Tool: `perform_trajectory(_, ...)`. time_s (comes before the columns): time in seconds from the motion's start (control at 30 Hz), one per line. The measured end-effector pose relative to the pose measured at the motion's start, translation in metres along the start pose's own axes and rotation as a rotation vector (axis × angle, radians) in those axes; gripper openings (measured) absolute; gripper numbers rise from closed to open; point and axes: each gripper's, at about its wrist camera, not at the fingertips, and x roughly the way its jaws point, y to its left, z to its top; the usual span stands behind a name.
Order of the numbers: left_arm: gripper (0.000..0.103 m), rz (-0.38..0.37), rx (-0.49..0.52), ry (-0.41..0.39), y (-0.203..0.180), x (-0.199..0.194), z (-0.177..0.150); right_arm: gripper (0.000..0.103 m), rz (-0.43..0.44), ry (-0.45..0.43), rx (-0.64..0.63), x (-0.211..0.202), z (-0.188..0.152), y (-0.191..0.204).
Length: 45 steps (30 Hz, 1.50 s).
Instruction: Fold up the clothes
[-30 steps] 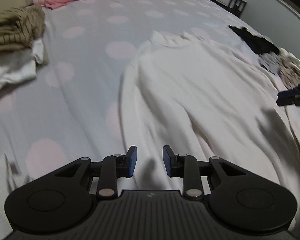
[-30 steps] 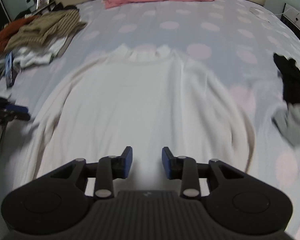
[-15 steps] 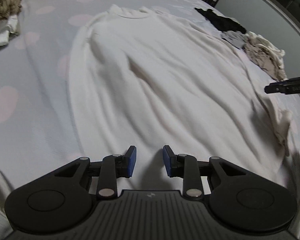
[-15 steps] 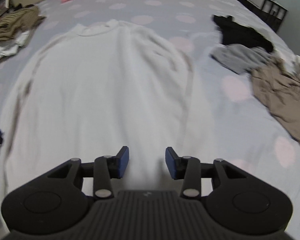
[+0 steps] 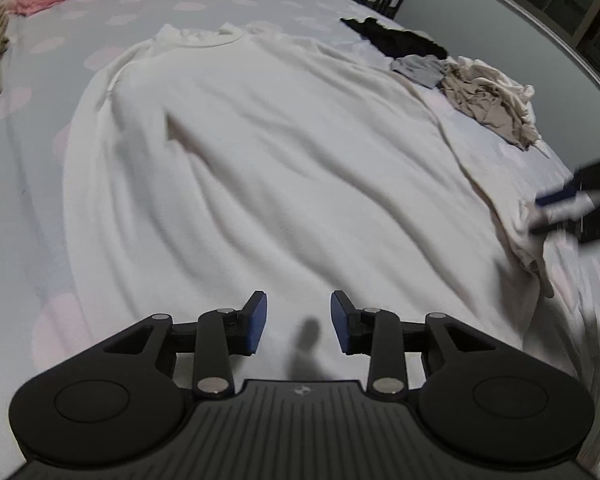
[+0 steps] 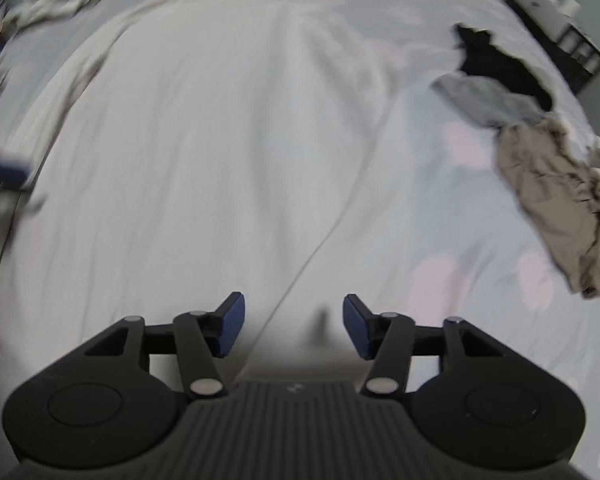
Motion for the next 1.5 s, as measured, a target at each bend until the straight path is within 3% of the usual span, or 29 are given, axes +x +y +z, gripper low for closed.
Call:
perform_trajectory(0.07, 0.032, 0.002, 0.007, -0.009, -0.005, 0.002, 0.001, 0.054, -0.011, 0.031, -0.123, 0.008, -0.015, 0.023)
perform_trajectory(0.1, 0.032, -0.001, 0.011, -0.012, -0.007, 0.002, 0.001, 0.047, -0.037, 0.047, -0.182, 0.014, -0.022, 0.029)
perform_trajectory(0.13, 0.032, -0.003, 0.017, -0.016, -0.009, 0.002, 0.001, 0.026, -0.062, 0.064, -0.24, 0.02, -0.028, 0.035)
perform_trajectory(0.17, 0.032, -0.005, 0.026, -0.019, -0.011, 0.002, 0.001, 0.014, -0.082, 0.092, -0.28, 0.025, -0.031, 0.034)
perform_trajectory(0.2, 0.032, -0.004, 0.038, -0.021, -0.013, 0.001, 0.001, 0.012, -0.076, 0.089, -0.257, 0.021, -0.029, 0.026)
perform_trajectory(0.3, 0.032, -0.002, 0.044, -0.017, -0.013, 0.001, -0.001, 0.011, -0.036, 0.054, -0.133, -0.003, -0.018, -0.009)
perform_trajectory(0.4, 0.032, -0.004, 0.026, -0.013, -0.009, 0.001, -0.001, 0.011, 0.042, 0.022, 0.097, -0.022, -0.006, -0.065)
perform_trajectory(0.47, 0.032, 0.004, 0.028, -0.014, -0.009, -0.001, 0.001, 0.011, 0.031, 0.013, 0.194, -0.028, -0.003, -0.102)
perform_trajectory(0.57, 0.032, 0.014, 0.033, -0.019, -0.007, -0.008, 0.001, 0.012, -0.073, 0.004, 0.238, -0.029, 0.004, -0.15)
perform_trajectory(0.7, 0.032, 0.028, 0.022, -0.014, -0.002, -0.014, -0.004, 0.011, -0.077, 0.054, 0.355, -0.022, -0.007, -0.208)
perform_trajectory(0.8, 0.032, 0.037, 0.009, -0.005, 0.001, -0.017, -0.009, 0.002, -0.204, 0.089, 0.336, -0.005, -0.017, -0.233)
perform_trajectory(0.93, 0.032, 0.036, 0.012, -0.005, 0.001, -0.02, -0.012, 0.001, -0.311, 0.061, 0.408, 0.012, -0.027, -0.276)
perform_trajectory(1.0, 0.032, 0.035, 0.018, -0.003, 0.001, -0.021, -0.014, 0.001, -0.276, 0.0, 0.441, 0.016, -0.025, -0.291)
perform_trajectory(1.07, 0.032, 0.032, 0.016, 0.0, 0.002, -0.021, -0.016, 0.012, -0.172, -0.08, 0.458, 0.013, -0.024, -0.288)
perform_trajectory(1.13, 0.032, 0.03, 0.011, -0.003, 0.002, -0.021, -0.017, 0.057, -0.121, -0.097, 0.434, 0.014, -0.021, -0.276)
perform_trajectory(1.23, 0.032, 0.021, 0.007, -0.012, 0.0, -0.021, -0.018, 0.059, -0.147, -0.052, 0.339, 0.023, -0.019, -0.252)
perform_trajectory(1.33, 0.032, 0.012, 0.013, -0.02, -0.001, -0.023, -0.02, 0.059, -0.144, 0.005, 0.388, 0.032, -0.034, -0.254)
perform_trajectory(1.5, 0.032, -0.002, -0.012, -0.023, 0.001, -0.018, -0.02, 0.057, 0.02, 0.082, 0.457, 0.04, -0.061, -0.252)
